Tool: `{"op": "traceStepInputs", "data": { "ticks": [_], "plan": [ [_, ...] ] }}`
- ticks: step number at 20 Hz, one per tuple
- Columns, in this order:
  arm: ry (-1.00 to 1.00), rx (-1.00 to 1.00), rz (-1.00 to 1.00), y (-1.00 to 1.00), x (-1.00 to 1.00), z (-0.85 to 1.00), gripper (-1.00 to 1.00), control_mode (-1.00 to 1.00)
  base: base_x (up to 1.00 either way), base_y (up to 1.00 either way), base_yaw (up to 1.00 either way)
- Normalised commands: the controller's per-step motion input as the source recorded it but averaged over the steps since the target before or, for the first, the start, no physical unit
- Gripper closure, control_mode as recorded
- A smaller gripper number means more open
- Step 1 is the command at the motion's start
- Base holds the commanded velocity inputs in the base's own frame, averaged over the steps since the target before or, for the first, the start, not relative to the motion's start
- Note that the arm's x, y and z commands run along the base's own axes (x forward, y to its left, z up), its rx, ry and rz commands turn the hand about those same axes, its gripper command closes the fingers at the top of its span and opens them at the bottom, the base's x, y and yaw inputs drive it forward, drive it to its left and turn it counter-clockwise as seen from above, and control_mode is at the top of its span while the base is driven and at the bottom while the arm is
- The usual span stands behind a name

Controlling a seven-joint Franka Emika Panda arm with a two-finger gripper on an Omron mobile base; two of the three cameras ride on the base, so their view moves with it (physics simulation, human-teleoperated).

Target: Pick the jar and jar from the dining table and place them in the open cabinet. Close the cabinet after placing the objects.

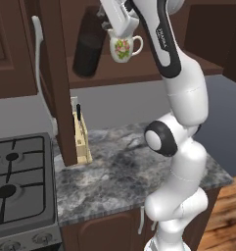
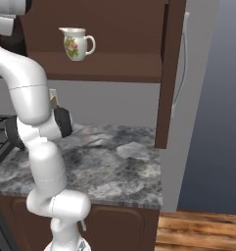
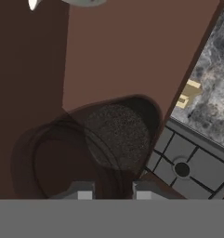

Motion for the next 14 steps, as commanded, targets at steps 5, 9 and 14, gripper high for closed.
{"op": "traceStepInputs", "data": {
  "ticks": [5, 9, 14],
  "plan": [
    [0.06, -0.05, -0.05, 0.05, 0.1, -0.22, 1.0, -1.0, 0.0, 0.0, 0.0],
    [0.06, -0.04, -0.04, 0.04, 0.03, -0.25, 1.0, -1.0, 0.0, 0.0, 0.0],
    [0.05, -0.05, -0.06, 0.04, 0.06, -0.22, 1.0, -1.0, 0.0, 0.0, 0.0]
  ]
}}
